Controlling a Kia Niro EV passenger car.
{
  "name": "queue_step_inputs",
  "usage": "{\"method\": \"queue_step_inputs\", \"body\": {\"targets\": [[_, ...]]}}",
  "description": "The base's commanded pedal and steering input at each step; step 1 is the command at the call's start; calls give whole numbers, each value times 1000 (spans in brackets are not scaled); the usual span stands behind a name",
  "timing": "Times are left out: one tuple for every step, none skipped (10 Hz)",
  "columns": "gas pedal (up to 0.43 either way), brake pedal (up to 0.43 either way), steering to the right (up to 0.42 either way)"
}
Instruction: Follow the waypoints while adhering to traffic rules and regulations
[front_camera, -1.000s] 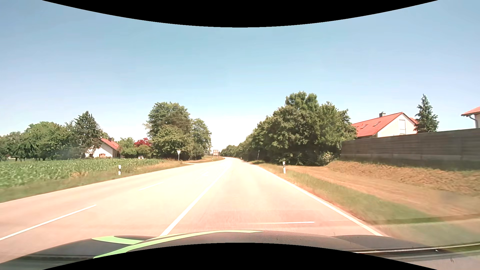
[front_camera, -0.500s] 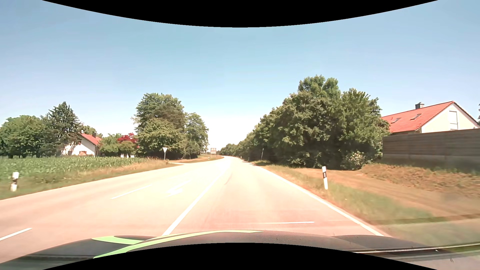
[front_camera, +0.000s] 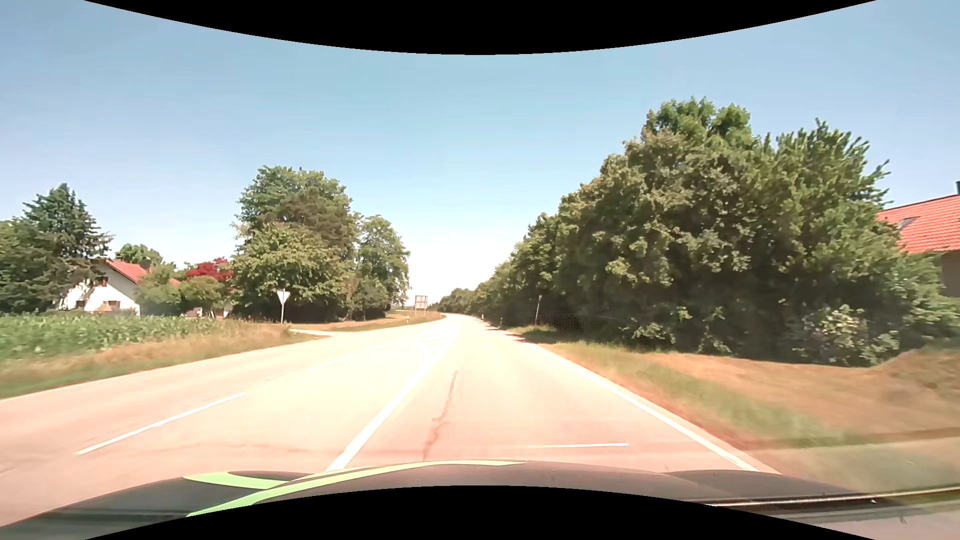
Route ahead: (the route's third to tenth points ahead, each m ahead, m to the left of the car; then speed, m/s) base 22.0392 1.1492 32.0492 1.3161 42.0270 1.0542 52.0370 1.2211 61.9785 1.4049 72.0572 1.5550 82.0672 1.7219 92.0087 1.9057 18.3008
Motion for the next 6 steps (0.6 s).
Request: {"method": "queue_step_inputs", "body": {"targets": [[370,0,-2],[370,0,-2],[370,0,-2],[358,0,-2],[350,0,-2],[350,0,-3]]}}
